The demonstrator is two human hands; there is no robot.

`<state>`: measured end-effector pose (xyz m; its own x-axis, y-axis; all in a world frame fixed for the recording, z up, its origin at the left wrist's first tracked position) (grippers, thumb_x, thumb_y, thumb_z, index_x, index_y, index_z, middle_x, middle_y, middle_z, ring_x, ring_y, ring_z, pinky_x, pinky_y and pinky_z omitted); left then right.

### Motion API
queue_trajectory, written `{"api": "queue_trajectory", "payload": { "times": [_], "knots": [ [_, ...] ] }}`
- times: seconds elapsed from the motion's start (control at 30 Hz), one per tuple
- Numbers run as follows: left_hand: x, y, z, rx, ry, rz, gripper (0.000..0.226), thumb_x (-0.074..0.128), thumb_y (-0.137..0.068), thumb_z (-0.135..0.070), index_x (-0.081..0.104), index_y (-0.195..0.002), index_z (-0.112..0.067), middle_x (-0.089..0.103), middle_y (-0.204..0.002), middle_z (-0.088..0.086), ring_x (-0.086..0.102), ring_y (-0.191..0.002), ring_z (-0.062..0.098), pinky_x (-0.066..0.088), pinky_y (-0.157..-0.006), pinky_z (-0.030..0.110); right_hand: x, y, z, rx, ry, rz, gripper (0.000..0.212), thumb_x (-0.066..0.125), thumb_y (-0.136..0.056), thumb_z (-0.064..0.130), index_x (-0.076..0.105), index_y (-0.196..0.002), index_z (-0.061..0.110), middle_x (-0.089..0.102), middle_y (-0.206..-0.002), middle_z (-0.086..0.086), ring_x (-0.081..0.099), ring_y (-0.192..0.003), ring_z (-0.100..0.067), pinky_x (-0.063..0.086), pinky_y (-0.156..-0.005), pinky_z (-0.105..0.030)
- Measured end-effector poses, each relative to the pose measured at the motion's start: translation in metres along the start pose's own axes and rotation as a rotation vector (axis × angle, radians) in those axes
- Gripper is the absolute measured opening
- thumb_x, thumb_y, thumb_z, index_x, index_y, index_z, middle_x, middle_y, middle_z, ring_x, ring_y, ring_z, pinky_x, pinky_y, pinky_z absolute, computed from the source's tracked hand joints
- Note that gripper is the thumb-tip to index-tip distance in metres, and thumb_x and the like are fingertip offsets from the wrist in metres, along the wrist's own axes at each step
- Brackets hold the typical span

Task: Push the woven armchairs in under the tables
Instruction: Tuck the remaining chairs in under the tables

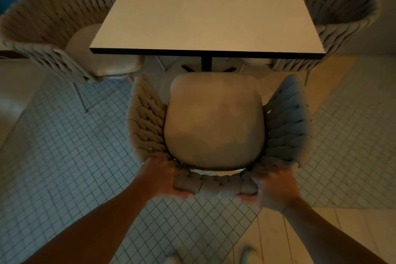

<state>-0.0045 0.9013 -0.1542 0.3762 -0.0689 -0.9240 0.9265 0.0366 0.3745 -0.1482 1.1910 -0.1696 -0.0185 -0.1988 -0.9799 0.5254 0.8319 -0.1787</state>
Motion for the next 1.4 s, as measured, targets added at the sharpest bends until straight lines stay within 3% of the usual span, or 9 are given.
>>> {"api": "queue_trajectory", "payload": {
  "times": [0.43,0.6,0.73,0.83,0.93,1.0,1.13,1.3,1.4],
  "knots": [
    [0.0,0.006,0.001,-0.018,0.033,0.04,0.098,0.029,-0.061,-0.103,0.068,-0.117,-0.034,0.071,-0.112,-0.015,0.06,-0.11,0.013,0.043,-0.091,0.032,0.0,0.004,0.009,0.062,0.021,0.111,0.064,0.059,-0.06,0.086,0.067,-0.057,0.022,0.064,-0.055,0.006,0.063,-0.057,-0.019,0.047,-0.07,-0.036],
    [0.0,0.018,-0.003,-0.021,0.12,0.038,0.094,0.027,-0.067,-0.097,0.064,-0.126,-0.035,0.066,-0.125,-0.014,0.049,-0.126,0.017,0.027,-0.109,0.039,-0.008,0.006,0.017,0.107,0.025,0.205,0.065,0.054,-0.065,0.086,0.068,-0.06,0.023,0.065,-0.059,0.005,0.062,-0.062,-0.021,0.047,-0.07,-0.037],
    [0.007,0.034,-0.01,-0.028,0.131,-0.063,0.105,0.01,-0.078,-0.094,0.06,-0.136,-0.023,0.064,-0.134,-0.005,0.049,-0.133,0.025,0.02,-0.118,0.05,-0.021,0.012,0.025,0.158,-0.001,0.296,0.067,0.044,-0.076,0.083,0.074,-0.091,0.025,0.072,-0.085,0.004,0.064,-0.089,-0.022,0.046,-0.086,-0.038],
    [-0.009,0.057,-0.023,-0.116,0.173,0.076,0.104,0.02,-0.083,-0.087,0.026,-0.158,-0.015,0.03,-0.164,0.003,0.016,-0.155,0.025,0.006,-0.125,0.053,-0.042,0.016,0.04,0.176,-0.002,0.436,0.073,0.033,-0.084,0.077,0.059,-0.127,0.024,0.062,-0.123,0.003,0.05,-0.122,-0.022,0.034,-0.109,-0.037],
    [-0.023,0.074,-0.039,-0.159,0.263,0.227,0.101,0.027,-0.088,-0.08,0.004,-0.162,-0.016,0.0,-0.171,0.007,-0.005,-0.157,0.023,0.003,-0.127,0.05,-0.057,0.02,0.056,0.223,-0.047,0.564,0.075,0.036,-0.088,0.072,0.042,-0.142,0.021,0.047,-0.141,0.001,0.036,-0.135,-0.024,0.03,-0.112,-0.035],
    [-0.044,0.09,-0.047,-0.16,0.296,0.307,0.091,0.032,-0.095,-0.071,0.006,-0.162,-0.016,0.003,-0.171,0.007,0.005,-0.157,0.024,0.007,-0.127,0.049,-0.082,0.022,0.068,0.291,-0.134,0.64,0.074,0.041,-0.091,0.069,0.036,-0.146,0.02,0.041,-0.148,-0.001,0.039,-0.134,-0.024,0.038,-0.104,-0.034],
    [-0.088,0.121,-0.053,-0.13,0.311,0.423,0.062,0.042,-0.101,-0.055,0.04,-0.15,-0.017,0.051,-0.149,0.006,0.052,-0.132,0.024,0.041,-0.109,0.041,-0.131,0.027,0.087,0.359,-0.22,0.866,0.079,0.038,-0.095,0.066,0.026,-0.156,0.017,0.036,-0.158,-0.003,0.042,-0.139,-0.023,0.044,-0.105,-0.036],
    [-0.13,0.153,-0.058,-0.153,0.375,0.415,0.049,0.036,-0.107,-0.038,0.044,-0.149,-0.016,0.052,-0.146,0.011,0.055,-0.127,0.025,0.046,-0.1,0.038,-0.167,0.037,0.102,0.408,-0.279,0.902,0.082,0.039,-0.092,0.07,0.025,-0.157,0.021,0.054,-0.141,-0.009,0.057,-0.119,-0.027,0.039,-0.065,-0.024],
    [-0.145,0.168,-0.063,-0.159,0.42,0.362,0.049,0.038,-0.106,-0.038,0.043,-0.151,-0.018,0.051,-0.147,0.009,0.054,-0.128,0.024,0.045,-0.102,0.036,-0.191,0.036,0.111,0.386,-0.296,0.878,0.078,0.042,-0.095,0.065,0.027,-0.156,0.02,0.051,-0.145,-0.01,0.055,-0.123,-0.028,0.04,-0.068,-0.025]
  ]
}}
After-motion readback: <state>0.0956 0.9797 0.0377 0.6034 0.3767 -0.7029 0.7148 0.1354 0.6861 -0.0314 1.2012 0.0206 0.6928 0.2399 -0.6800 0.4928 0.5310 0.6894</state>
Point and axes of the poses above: each hand's wrist, its own y-axis away from the middle knuckle, its own x-axis out of the palm, z = x × y, the point moved 1 cm from there along -y, towards the middle knuckle
